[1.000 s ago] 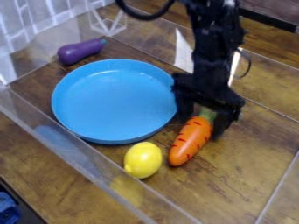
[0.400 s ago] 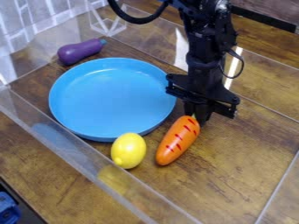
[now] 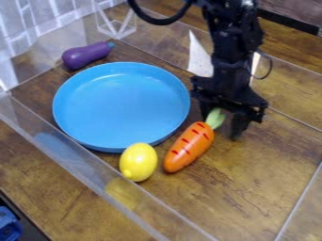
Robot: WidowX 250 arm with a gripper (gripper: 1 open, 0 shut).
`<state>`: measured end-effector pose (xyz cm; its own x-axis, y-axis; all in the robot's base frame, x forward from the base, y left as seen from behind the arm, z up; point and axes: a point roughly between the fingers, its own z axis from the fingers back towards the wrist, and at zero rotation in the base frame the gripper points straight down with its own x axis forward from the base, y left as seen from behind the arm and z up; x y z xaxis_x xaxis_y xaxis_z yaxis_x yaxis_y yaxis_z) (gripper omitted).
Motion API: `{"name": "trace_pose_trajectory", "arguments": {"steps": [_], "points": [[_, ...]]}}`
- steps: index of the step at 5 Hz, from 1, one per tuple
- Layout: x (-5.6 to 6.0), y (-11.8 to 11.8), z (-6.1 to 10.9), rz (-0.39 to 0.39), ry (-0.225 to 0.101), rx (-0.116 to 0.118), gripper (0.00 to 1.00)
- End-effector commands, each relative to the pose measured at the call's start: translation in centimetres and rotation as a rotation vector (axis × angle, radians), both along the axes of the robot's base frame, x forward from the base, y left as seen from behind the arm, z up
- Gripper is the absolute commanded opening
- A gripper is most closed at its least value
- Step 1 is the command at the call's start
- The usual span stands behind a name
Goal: Move the carrot to the right side
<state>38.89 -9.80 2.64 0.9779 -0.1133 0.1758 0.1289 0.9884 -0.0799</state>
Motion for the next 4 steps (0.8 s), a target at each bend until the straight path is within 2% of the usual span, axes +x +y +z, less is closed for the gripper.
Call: {"name": "trace_pose_trajectory", "arguments": {"steps": [1, 2, 3, 4], "points": [[1.5, -1.9, 2.4, -0.073, -0.063, -0.021, 0.0], [2.3, -3.0, 2.9, -0.124, -0.067, -0.038, 1.0], [3.0, -3.7, 2.8, -0.076, -0.071, -0.046, 1.0], [3.2, -4.0, 3.4, -0.017, -0.071, -0.043, 1.0]]}}
